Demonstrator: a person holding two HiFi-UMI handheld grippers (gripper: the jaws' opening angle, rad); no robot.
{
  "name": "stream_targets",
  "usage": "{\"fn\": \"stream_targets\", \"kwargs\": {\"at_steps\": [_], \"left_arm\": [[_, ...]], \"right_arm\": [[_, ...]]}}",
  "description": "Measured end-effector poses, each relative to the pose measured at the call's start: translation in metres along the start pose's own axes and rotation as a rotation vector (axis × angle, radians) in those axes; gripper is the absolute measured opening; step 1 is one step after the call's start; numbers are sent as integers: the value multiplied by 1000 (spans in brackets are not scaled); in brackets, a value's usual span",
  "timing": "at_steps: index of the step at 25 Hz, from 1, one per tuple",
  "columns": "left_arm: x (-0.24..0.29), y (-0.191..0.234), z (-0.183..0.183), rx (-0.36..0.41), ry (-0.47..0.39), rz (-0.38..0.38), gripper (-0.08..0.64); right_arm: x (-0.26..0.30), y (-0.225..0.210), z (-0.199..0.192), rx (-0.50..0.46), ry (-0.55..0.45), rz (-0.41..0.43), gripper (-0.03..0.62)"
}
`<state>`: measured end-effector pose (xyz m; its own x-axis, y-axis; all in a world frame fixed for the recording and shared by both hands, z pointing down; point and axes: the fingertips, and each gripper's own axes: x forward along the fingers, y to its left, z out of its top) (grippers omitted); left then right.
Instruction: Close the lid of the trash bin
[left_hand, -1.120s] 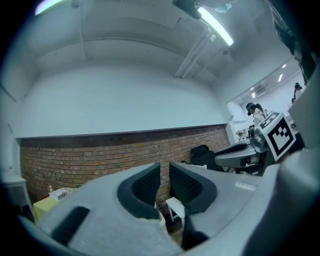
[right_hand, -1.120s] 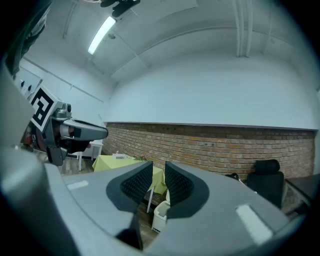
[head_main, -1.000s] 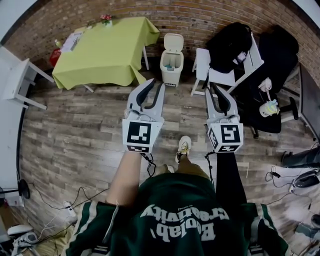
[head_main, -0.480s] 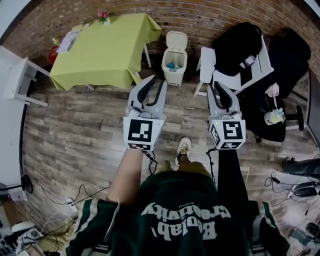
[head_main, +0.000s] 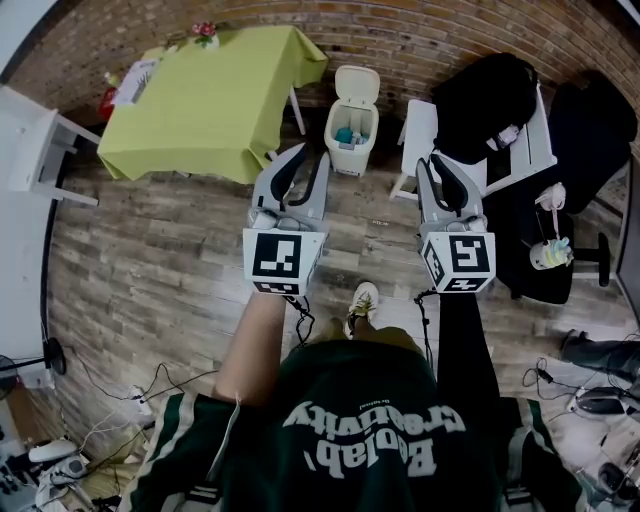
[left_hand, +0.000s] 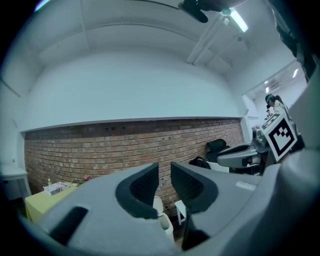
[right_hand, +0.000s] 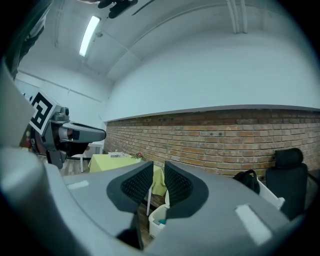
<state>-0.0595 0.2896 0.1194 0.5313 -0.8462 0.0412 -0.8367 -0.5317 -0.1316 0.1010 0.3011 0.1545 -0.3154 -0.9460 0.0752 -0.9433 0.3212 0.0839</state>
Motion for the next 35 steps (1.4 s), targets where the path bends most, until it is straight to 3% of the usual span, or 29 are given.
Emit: {"fn": "stream_targets", "kwargs": {"at_steps": [13,20,25,35], "left_arm": [[51,-4,9,9,-8,54,84],[61,-5,12,11,-9,53,81],[63,-1,10,-71,-15,37,80],[87,14,8,-35,-22,30,80]], "right_arm": [[38,-52,5,5,-42,41,75],[44,-59,5,11,-47,46,72],[46,-60,2,9,-39,47,73],[74,-65,5,-10,-36,48,74]]}}
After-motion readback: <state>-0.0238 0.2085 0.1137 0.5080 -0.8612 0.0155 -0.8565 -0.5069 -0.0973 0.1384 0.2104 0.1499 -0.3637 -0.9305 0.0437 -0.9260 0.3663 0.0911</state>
